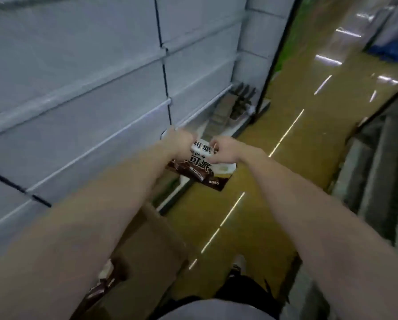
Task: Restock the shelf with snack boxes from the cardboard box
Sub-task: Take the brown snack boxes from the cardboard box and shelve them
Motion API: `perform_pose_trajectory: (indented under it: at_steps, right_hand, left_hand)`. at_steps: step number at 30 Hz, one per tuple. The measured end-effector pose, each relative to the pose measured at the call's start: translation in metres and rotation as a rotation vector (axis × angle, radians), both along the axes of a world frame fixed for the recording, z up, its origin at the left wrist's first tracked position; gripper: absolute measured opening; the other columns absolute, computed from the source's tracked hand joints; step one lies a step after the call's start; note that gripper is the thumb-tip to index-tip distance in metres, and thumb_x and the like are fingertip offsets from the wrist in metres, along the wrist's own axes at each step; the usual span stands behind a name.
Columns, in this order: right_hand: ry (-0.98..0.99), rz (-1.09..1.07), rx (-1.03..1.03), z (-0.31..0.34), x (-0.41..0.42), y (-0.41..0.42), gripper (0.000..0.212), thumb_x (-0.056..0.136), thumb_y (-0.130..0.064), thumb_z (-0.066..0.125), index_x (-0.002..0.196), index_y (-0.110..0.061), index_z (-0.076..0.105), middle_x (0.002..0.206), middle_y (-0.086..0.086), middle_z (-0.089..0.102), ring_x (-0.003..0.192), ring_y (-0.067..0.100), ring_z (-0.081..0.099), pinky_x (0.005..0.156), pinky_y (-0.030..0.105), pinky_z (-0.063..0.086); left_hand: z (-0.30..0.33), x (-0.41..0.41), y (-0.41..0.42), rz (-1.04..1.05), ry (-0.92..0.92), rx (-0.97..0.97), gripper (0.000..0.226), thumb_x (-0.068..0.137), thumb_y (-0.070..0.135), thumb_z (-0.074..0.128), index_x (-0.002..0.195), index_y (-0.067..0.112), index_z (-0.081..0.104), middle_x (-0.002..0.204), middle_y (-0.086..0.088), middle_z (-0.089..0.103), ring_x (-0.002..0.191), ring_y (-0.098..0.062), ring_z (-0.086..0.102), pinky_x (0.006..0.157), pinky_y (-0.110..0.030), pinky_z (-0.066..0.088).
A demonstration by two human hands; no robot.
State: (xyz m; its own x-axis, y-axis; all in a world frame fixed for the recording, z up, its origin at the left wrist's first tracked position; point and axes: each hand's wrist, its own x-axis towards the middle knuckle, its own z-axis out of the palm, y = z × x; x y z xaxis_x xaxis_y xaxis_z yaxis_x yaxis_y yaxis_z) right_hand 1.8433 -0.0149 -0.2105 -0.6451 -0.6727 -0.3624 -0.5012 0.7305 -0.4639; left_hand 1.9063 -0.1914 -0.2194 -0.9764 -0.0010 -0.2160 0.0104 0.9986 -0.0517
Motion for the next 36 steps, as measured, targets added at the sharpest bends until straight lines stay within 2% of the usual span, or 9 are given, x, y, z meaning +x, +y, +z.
perform_pose_trajectory:
  at_steps: [5, 8, 14, 19, 22, 26, 30, 33, 36]
  right_hand:
    - [0.082, -0.176, 0.009, -0.014, -0.083, 0.076, 0.057, 0.088, -0.033, 0.066, 0.139, -0.020, 0.045, 0.137, 0.009, 0.056, 0.121, 0.029, 0.054, 0.103, 0.046, 0.044]
    - [0.116, -0.299, 0.017, -0.013, -0.135, 0.135, 0.059, 0.087, -0.040, 0.064, 0.141, -0.035, 0.042, 0.137, 0.002, 0.055, 0.122, 0.028, 0.053, 0.107, 0.058, 0.037]
    - [0.240, -0.393, 0.093, -0.001, -0.232, 0.252, 0.071, 0.091, -0.050, 0.064, 0.147, -0.016, 0.038, 0.135, 0.013, 0.051, 0.124, 0.035, 0.048, 0.101, 0.045, 0.041]
    - [0.356, -0.447, 0.152, 0.011, -0.294, 0.319, 0.066, 0.095, -0.053, 0.053, 0.151, -0.024, 0.035, 0.149, 0.007, 0.044, 0.136, 0.035, 0.039, 0.108, 0.054, 0.034]
    - [0.388, -0.506, 0.241, 0.019, -0.332, 0.351, 0.066, 0.096, -0.055, 0.047, 0.153, -0.026, 0.030, 0.153, 0.008, 0.039, 0.139, 0.038, 0.034, 0.109, 0.061, 0.032]
    - [0.429, -0.594, 0.326, 0.032, -0.391, 0.374, 0.060, 0.099, -0.054, 0.043, 0.151, -0.024, 0.034, 0.148, 0.010, 0.044, 0.132, 0.038, 0.040, 0.104, 0.054, 0.039]
    - [0.385, -0.803, 0.216, 0.046, -0.459, 0.387, 0.060, 0.099, -0.047, 0.051, 0.151, -0.023, 0.035, 0.149, 0.014, 0.042, 0.137, 0.038, 0.039, 0.109, 0.053, 0.036]
    - [0.402, -0.947, 0.188, 0.060, -0.491, 0.392, 0.059, 0.100, -0.044, 0.051, 0.153, -0.025, 0.033, 0.155, 0.012, 0.035, 0.141, 0.038, 0.034, 0.113, 0.054, 0.031]
    - [0.408, -1.046, 0.142, 0.070, -0.519, 0.397, 0.054, 0.102, -0.034, 0.051, 0.152, -0.018, 0.036, 0.155, 0.012, 0.037, 0.141, 0.034, 0.036, 0.112, 0.042, 0.029]
  left_hand:
    - [0.002, -0.104, 0.081, -0.052, 0.070, -0.089, 0.046, 0.080, 0.026, 0.059, 0.124, 0.018, 0.054, 0.121, -0.010, 0.059, 0.117, -0.031, 0.053, 0.098, -0.047, 0.041]
    - [0.007, -0.171, 0.138, -0.088, 0.069, -0.039, 0.042, 0.082, 0.028, 0.060, 0.124, 0.024, 0.053, 0.123, -0.009, 0.057, 0.118, -0.032, 0.051, 0.102, -0.049, 0.033]
    - [0.025, -0.292, 0.250, -0.214, 0.053, 0.133, 0.038, 0.086, 0.024, 0.054, 0.121, 0.037, 0.048, 0.117, -0.005, 0.061, 0.109, -0.030, 0.056, 0.098, -0.050, 0.035]
    - [0.034, -0.374, 0.305, -0.348, 0.018, 0.238, 0.053, 0.089, 0.018, 0.050, 0.138, 0.036, 0.041, 0.131, -0.009, 0.053, 0.121, -0.032, 0.050, 0.107, -0.058, 0.032]
    - [0.042, -0.427, 0.330, -0.447, -0.046, 0.268, 0.060, 0.093, 0.026, 0.051, 0.148, 0.038, 0.030, 0.143, -0.007, 0.043, 0.131, -0.030, 0.045, 0.111, -0.057, 0.029]
    - [0.050, -0.504, 0.356, -0.574, 0.058, 0.288, 0.052, 0.097, 0.045, 0.053, 0.146, 0.044, 0.035, 0.137, -0.005, 0.050, 0.125, -0.028, 0.051, 0.109, -0.054, 0.035]
    - [0.066, -0.585, 0.380, -0.669, 0.109, 0.303, 0.049, 0.097, 0.048, 0.048, 0.144, 0.053, 0.036, 0.148, -0.005, 0.044, 0.122, -0.027, 0.053, 0.108, -0.047, 0.039]
    - [0.086, -0.636, 0.397, -0.800, 0.171, 0.271, 0.044, 0.100, 0.043, 0.046, 0.143, 0.050, 0.039, 0.136, -0.004, 0.051, 0.111, -0.024, 0.054, 0.098, -0.039, 0.042]
    - [0.097, -0.689, 0.412, -0.937, 0.215, 0.199, 0.043, 0.101, 0.045, 0.043, 0.143, 0.051, 0.038, 0.128, -0.004, 0.053, 0.111, -0.024, 0.052, 0.097, -0.039, 0.039]
